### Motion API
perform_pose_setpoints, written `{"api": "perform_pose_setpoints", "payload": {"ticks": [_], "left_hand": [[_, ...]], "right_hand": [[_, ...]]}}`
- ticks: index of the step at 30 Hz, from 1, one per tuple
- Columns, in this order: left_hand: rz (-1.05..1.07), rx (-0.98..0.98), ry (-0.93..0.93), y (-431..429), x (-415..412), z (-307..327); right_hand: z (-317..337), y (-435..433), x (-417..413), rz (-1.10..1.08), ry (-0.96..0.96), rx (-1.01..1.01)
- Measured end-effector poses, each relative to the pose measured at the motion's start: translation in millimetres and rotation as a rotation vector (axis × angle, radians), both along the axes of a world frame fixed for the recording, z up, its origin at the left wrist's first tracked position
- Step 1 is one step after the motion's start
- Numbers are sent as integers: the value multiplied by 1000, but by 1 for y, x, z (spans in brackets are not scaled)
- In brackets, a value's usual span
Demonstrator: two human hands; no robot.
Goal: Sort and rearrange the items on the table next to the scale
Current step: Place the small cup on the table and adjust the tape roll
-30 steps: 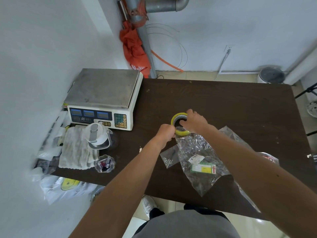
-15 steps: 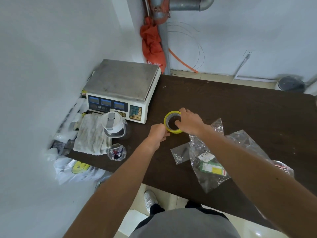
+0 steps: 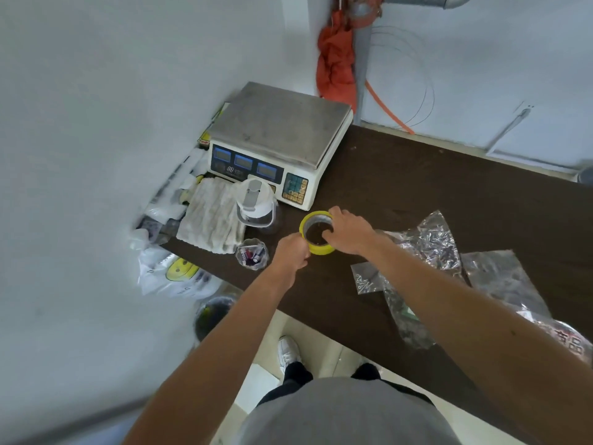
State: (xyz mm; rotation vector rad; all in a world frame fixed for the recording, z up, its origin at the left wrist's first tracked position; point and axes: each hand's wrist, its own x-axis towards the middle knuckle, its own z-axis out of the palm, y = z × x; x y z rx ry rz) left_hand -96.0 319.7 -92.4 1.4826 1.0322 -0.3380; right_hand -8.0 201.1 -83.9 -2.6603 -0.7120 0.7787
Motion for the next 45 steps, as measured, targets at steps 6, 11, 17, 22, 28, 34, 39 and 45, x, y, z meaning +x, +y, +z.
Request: {"api": "perform_pose_setpoints", "payload": {"ticks": [6,11,17,22,28,34,39,45], "left_hand": [[13,16,-25,20,-18,1],[74,-47,-65,29,-26,3],[49,-117,-43,27,-33,5],[98,-37,-71,13,-30,5],[-217,280,-8,-5,-29,6],[-693,173,161,-36,-22,10],[-1002,331,48,-71,-16,8],[-1121,534,-93,-95,-19,-11]], "right_hand": [[-4,21,-11,41,96,17],[-5,32,-17,-49,210,67],[-10,30,-19,-120,273,114],[-4,19,-20,-117,266,114],[-4,-17,-20,-151,246,58],[-6,-64,-44,-218,292,43],[-14,-87,-68,-283,313,80],[-25,-109,-80,-361,310,221]]}}
